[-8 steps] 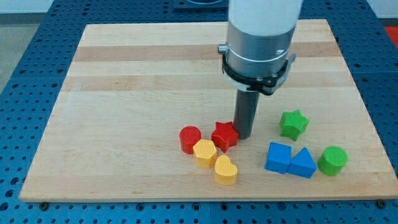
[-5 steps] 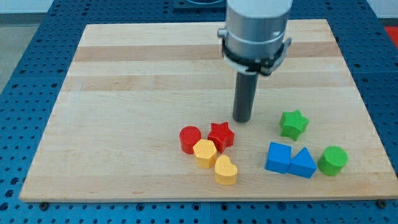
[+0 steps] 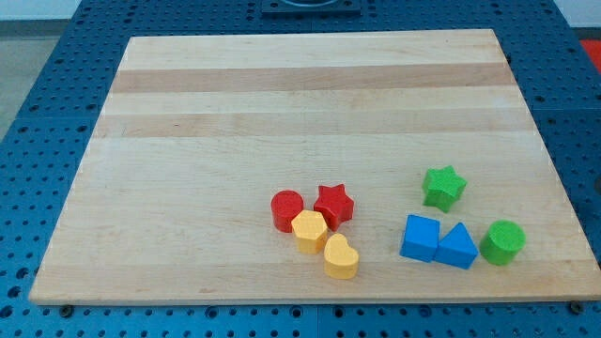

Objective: Point your arm towards yellow heart

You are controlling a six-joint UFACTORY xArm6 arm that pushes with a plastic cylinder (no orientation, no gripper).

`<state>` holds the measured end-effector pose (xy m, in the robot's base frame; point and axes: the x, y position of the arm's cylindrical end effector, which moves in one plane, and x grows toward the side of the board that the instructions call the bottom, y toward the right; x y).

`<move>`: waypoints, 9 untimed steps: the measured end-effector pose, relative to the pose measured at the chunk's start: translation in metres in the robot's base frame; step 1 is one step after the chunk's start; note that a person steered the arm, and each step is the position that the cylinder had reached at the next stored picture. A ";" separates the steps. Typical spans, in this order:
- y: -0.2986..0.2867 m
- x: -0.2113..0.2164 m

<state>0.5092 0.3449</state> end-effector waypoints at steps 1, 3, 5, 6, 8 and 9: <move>0.000 0.009; -0.004 0.106; -0.020 0.108; -0.047 0.107; -0.095 0.108; -0.119 0.109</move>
<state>0.6181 0.2262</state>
